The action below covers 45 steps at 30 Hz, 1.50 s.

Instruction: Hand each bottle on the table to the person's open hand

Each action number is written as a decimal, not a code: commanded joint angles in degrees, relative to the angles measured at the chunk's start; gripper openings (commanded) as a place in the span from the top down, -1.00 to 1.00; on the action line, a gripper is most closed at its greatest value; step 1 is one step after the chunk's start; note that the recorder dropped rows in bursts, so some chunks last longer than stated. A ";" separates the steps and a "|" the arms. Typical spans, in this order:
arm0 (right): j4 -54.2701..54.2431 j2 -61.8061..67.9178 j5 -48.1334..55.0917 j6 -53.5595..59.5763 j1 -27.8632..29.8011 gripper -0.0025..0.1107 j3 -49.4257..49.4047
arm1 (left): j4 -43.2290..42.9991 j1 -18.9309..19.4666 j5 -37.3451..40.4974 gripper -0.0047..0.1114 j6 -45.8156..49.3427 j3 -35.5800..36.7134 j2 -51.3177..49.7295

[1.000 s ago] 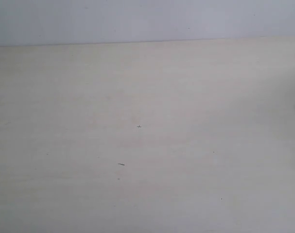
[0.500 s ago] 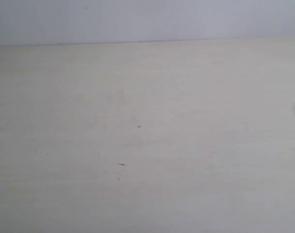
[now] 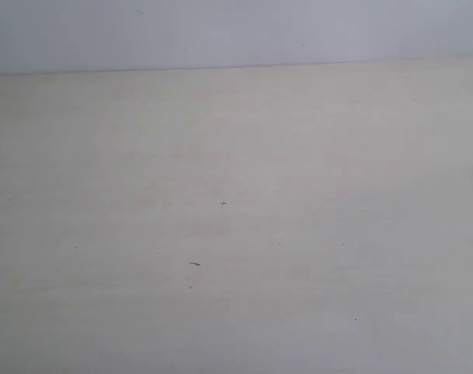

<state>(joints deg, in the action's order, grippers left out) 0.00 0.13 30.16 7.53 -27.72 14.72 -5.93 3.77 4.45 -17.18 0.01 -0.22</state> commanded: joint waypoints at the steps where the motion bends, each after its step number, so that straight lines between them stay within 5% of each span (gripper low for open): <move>1: 0.00 -0.13 -0.80 -0.04 -0.22 0.92 -0.33 | 0.33 0.21 -0.12 0.90 0.23 -0.01 0.22; 7: 0.52 -0.13 -0.94 -0.03 2.64 0.92 -0.33 | 0.33 0.21 -0.12 0.90 0.23 -0.01 0.22; 13: -7.00 -0.13 -2.88 0.60 22.51 0.92 -0.33 | 0.33 0.21 -0.12 0.90 0.23 -0.01 0.22; 17: -5.83 -0.13 -8.08 0.60 29.92 0.92 -1.14 | 0.33 0.21 -0.12 0.90 0.23 -0.01 0.22; 26: -4.93 -0.13 -26.85 -0.10 27.25 0.92 -14.72 | 0.33 0.21 -0.12 0.90 0.23 -0.01 0.22; 45: -7.12 -0.13 -23.87 -0.09 26.81 0.92 -14.72 | 0.33 0.21 -0.12 0.90 0.23 -0.01 0.22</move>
<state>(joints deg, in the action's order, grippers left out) -6.72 0.24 6.24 7.78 -0.81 0.28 -5.93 3.77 4.49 -17.08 0.01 -0.22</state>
